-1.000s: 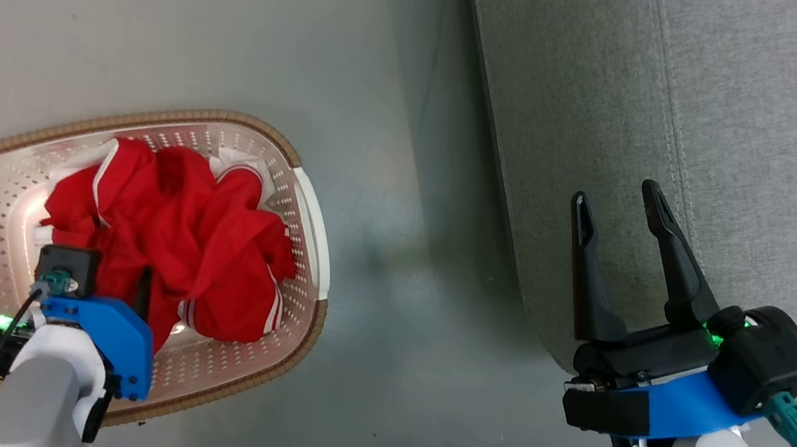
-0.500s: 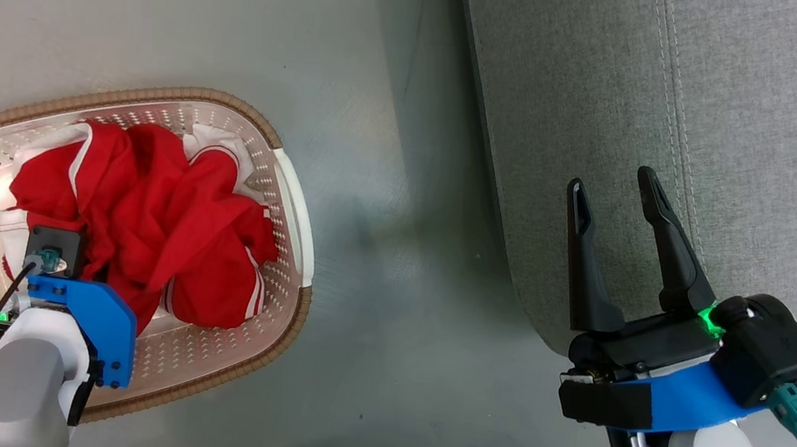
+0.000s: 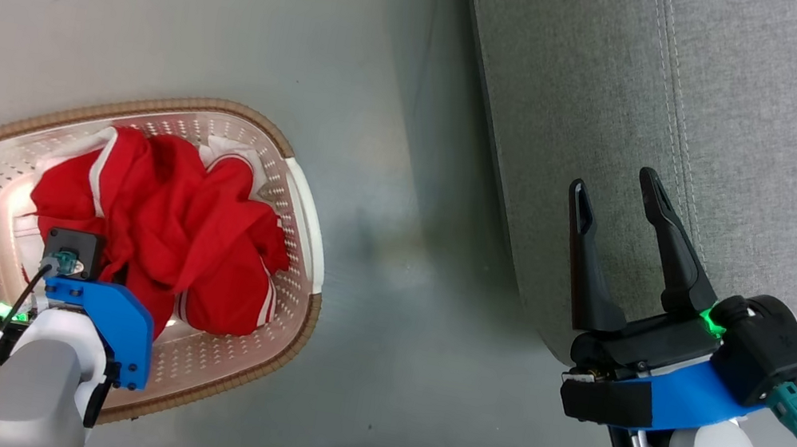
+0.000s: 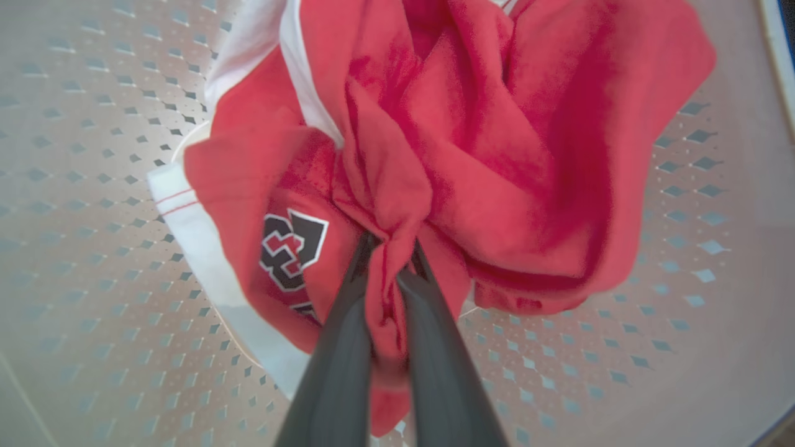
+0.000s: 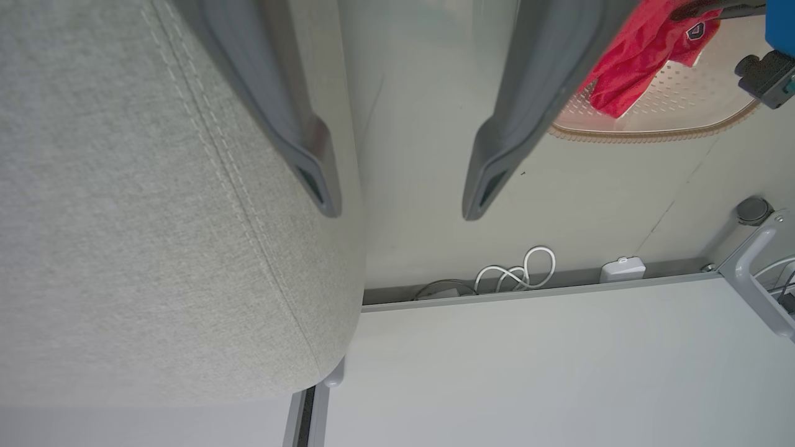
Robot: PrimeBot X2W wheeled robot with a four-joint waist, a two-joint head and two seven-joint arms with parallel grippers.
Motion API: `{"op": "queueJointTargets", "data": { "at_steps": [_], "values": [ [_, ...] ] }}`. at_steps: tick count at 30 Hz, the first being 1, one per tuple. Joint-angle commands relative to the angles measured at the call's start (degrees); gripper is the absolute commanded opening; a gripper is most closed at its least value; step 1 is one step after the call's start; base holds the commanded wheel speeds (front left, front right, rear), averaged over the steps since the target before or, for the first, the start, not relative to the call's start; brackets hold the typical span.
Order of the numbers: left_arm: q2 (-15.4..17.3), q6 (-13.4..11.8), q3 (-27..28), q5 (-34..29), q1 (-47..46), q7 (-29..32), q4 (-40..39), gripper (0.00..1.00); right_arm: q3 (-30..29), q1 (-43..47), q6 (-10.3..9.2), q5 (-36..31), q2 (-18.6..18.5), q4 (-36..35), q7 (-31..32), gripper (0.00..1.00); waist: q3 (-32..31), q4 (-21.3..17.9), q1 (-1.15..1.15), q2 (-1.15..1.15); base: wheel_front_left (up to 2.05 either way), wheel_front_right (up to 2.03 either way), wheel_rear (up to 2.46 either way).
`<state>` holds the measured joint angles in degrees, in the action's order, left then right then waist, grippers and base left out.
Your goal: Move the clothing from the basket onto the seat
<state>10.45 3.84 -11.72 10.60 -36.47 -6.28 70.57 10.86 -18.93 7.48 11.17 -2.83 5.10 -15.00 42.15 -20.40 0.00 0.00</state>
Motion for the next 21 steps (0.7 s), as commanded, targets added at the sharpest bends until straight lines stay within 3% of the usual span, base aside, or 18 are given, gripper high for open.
{"op": "queueJointTargets", "data": {
  "at_steps": [1,21],
  "values": [
    [-0.08,0.04,-0.02,0.3,-0.7,-0.56,0.06,0.0,-0.11,-0.82,0.03,-0.37,-0.1,0.16,-0.28,1.0,-0.67,0.46,0.0,0.0,0.0,0.0,0.0],
    [-5.69,3.0,-3.12,2.55,4.67,-8.19,-1.96,0.0,-1.69,3.0,0.03,-5.05,-0.14,3.84,-0.28,1.0,-18.41,9.63,0.0,0.0,0.0,0.0,0.0]
  ]
}}
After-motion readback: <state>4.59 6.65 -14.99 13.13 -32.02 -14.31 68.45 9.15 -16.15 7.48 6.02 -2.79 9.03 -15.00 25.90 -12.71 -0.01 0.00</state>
